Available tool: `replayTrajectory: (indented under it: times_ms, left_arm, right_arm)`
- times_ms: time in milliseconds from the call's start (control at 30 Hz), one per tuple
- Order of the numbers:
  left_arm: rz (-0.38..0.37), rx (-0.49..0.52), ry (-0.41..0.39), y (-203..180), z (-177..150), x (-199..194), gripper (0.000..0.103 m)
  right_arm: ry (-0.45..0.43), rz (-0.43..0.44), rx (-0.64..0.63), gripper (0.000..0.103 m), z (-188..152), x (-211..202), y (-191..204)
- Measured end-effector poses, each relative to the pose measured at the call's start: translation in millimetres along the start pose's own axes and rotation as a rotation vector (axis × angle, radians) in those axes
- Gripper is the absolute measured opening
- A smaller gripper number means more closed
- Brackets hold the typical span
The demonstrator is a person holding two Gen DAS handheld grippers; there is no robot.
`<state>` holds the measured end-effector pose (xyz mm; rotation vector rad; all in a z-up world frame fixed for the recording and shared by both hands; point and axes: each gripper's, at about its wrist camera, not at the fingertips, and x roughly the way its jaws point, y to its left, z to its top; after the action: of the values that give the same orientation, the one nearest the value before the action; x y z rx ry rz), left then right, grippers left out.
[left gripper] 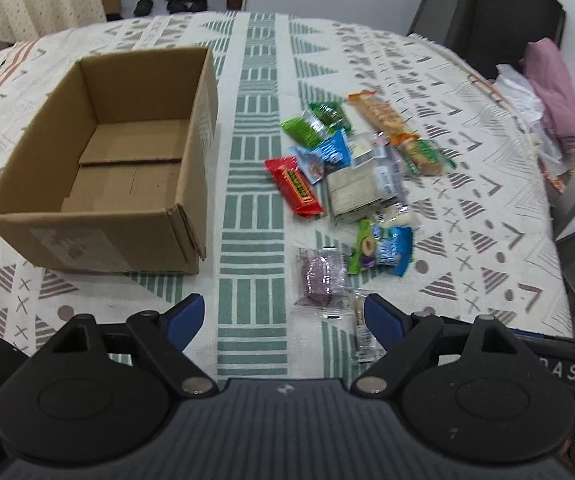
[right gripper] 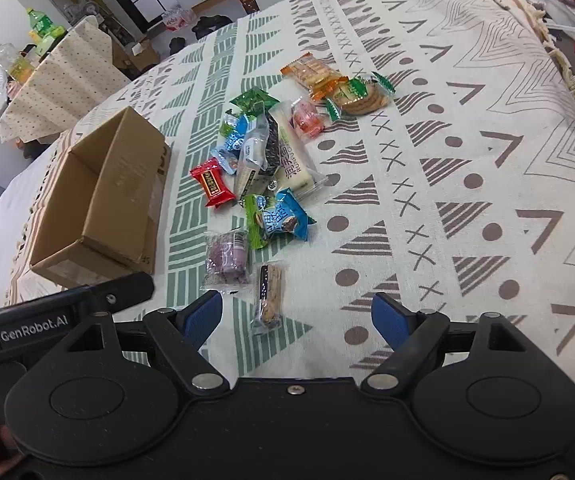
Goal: Organize snacks
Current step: 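Lower the left tool onto the purple-wrapped candy while the right tool reaches the small bar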
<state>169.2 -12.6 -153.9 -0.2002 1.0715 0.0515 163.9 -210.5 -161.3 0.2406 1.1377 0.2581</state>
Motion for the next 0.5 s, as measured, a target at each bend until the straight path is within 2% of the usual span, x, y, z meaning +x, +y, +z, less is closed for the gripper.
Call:
replayTrajectory:
  times_ms: [133,267,500]
  left_arm:
    - [0.001,-0.024,0.021,2.5,2.0,16.4,0.086]
    - [-0.044,-0.053,0.046,2.4,3.1,31.2,0.077]
    - [-0.07,-0.058,0.083,-7.6,8.0,55.9,0.062]
  right_arm:
    - [0.034,0.032,0.034,0.081,3.6,14.0,-4.1]
    - [0.075,0.052,0.068,0.075,6.0,27.5,-7.9]
    - [0.106,0.081,0.12,0.062,9.3,38.8,-17.5]
